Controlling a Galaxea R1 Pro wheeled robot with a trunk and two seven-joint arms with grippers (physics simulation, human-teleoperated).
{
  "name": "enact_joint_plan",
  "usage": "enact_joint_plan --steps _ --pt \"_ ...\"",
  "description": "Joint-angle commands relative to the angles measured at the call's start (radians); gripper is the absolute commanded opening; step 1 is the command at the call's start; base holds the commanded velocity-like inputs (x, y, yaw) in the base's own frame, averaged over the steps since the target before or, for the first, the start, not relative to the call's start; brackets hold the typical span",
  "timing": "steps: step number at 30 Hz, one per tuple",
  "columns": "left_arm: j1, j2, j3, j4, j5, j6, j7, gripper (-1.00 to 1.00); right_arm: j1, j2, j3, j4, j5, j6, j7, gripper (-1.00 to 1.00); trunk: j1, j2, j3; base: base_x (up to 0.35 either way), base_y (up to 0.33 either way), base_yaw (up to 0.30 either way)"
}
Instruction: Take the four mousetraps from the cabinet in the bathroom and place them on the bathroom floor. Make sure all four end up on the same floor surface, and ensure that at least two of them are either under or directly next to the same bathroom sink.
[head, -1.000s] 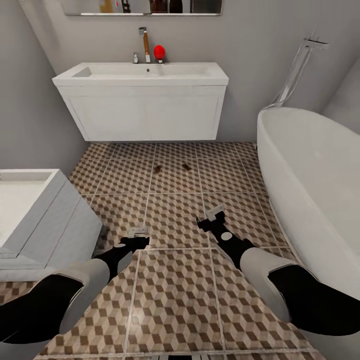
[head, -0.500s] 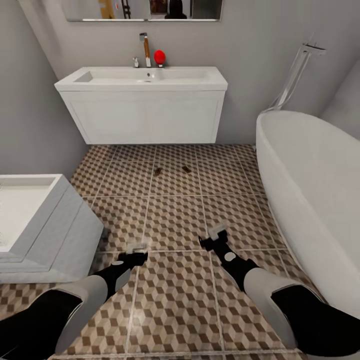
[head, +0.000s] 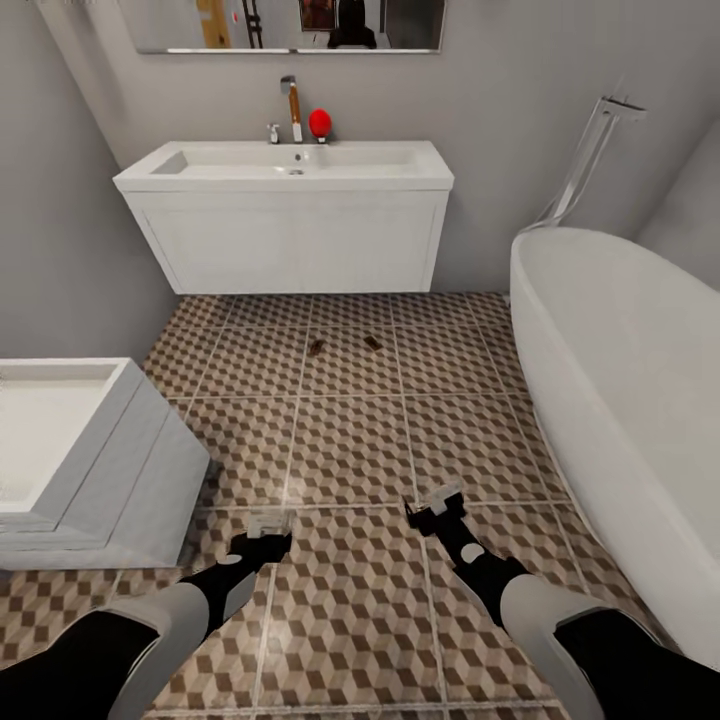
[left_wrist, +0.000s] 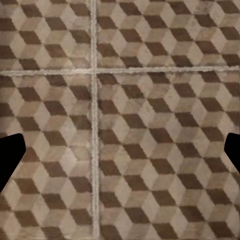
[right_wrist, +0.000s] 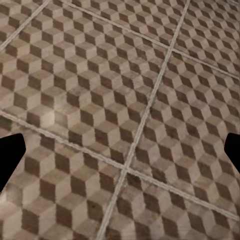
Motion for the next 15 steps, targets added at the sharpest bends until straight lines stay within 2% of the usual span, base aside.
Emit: enact_joint_plan --steps 1,7,15 --pt "0.003 0.0 -0.009 0.007 0.007 -0.01 0.002 1.0 0.005 -0.002 0.003 0.002 0.01 -0.005 -0.009 1.0 -0.004 0.007 0.003 0.0 0.0 0.0" --pt "0.037 0.011 -0.009 0.025 0.006 -0.062 0.002 1.0 0.05 -0.033 0.003 0.002 0.009 -0.048 -0.008 1.0 -0.027 0.049 0.021 0.0 0.0 0.0" --pt "0.073 0.034 -0.009 0.028 0.006 -0.083 0.002 1.0 0.109 -0.062 0.003 0.002 0.009 -0.094 -0.007 1.0 -0.058 0.105 0.047 0.0 0.0 0.0"
